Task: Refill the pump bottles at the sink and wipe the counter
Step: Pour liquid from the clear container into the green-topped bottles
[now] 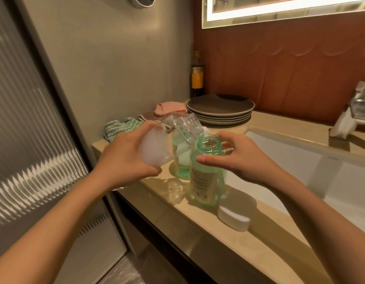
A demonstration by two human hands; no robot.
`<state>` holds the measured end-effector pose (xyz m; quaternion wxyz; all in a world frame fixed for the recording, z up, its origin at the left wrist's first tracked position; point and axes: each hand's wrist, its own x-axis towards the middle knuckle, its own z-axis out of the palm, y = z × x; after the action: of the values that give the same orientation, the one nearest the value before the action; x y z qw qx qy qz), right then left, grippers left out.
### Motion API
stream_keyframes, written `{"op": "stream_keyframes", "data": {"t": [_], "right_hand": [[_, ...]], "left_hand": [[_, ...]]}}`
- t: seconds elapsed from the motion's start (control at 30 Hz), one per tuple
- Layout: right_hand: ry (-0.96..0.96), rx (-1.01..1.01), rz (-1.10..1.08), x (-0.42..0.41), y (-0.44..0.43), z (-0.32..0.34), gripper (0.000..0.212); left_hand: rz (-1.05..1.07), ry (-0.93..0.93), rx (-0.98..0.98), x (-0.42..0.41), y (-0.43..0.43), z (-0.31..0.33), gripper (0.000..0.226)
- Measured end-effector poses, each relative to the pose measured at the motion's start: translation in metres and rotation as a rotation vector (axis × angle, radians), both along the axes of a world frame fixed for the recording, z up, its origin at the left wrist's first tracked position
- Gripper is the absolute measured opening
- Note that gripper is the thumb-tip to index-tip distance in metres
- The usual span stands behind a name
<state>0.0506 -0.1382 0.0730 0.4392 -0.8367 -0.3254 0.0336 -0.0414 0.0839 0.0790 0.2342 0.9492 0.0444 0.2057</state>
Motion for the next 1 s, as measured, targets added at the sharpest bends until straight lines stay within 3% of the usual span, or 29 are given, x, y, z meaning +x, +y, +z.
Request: {"op": "stream_keyframes", "data": {"t": [0.27, 0.47, 0.63, 0.9, 1.0], "right_hand": [[-0.002, -0.017, -0.008, 0.002, -0.001, -0.003, 0.093], [0.015, -0.010, -0.002, 0.000, -0.001, -0.001, 0.080], [0.001, -0.020, -0.015, 0.002, -0.001, -0.003, 0.095], [0.025, -0.005, -0.003, -0.002, -0.001, 0.000, 0.076], [0.016, -0.010, -0.005, 0.000, 0.000, -0.001, 0.083]], "left_hand": [[0.006, 0.046, 0.118, -0.001, 0.003, 0.005, 0.082], [0.023, 0.027, 0.249, -0.003, 0.002, 0.016, 0.081], [-0.010, 0.030, 0.364, -0.003, 0.003, 0.025, 0.080], [0.009, 0.021, 0.504, -0.004, -0.002, 0.039, 0.080], [0.011, 0.024, 0.545, -0.005, -0.003, 0.042, 0.082]]}}
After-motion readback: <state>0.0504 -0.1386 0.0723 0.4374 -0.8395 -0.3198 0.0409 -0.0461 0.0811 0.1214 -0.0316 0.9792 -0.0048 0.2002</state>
